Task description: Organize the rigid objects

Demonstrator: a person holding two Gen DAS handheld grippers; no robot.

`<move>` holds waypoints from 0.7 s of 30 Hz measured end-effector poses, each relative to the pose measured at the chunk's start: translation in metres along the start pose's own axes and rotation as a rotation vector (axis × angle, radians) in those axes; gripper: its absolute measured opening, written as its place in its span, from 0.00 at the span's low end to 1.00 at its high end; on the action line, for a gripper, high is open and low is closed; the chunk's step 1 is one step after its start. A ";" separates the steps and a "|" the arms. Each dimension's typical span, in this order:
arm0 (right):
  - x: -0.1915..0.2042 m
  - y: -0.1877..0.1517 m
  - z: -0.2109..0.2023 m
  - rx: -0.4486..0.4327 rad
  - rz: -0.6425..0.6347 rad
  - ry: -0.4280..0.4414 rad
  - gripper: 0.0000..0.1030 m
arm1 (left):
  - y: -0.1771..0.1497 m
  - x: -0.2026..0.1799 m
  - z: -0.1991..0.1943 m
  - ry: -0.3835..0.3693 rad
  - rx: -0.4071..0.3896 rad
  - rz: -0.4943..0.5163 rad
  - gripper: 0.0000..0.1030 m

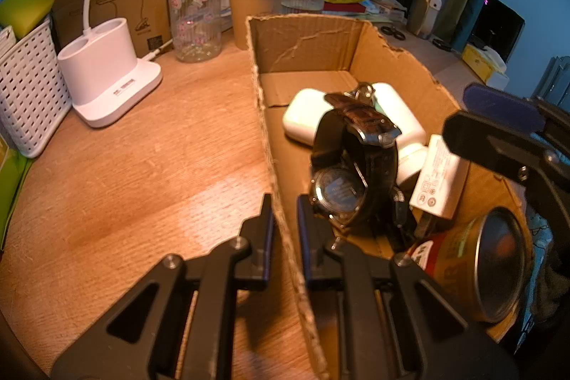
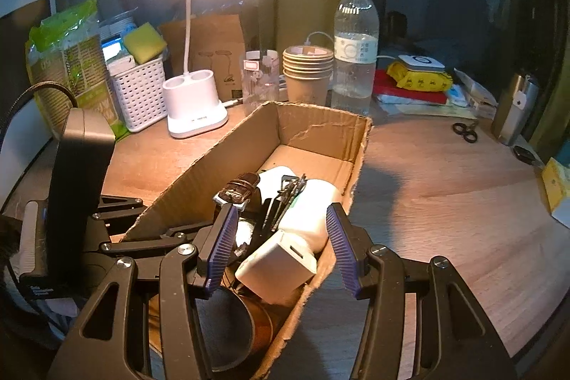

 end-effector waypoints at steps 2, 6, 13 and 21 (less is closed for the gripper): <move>-0.002 0.000 -0.003 -0.004 0.009 -0.006 0.53 | 0.000 0.000 0.000 0.002 0.000 0.002 0.13; -0.008 -0.002 -0.010 -0.019 0.033 -0.028 0.53 | 0.001 0.001 0.000 0.005 0.001 0.000 0.13; -0.023 -0.006 -0.023 -0.031 0.081 -0.062 0.53 | 0.002 -0.002 -0.008 0.016 -0.026 0.021 0.16; -0.031 -0.012 -0.034 -0.041 0.120 -0.095 0.53 | 0.006 -0.004 -0.020 0.025 -0.075 0.038 0.18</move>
Point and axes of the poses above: each gripper's, at about its wrist camera, not at the fingertips, and z roughly the way its jaws point, x to its left, y to its top, the point moved 5 cm from there along z, roughly the way its jaws point, and after that the axes turned 1 degree about z, right-handed, at the moved point
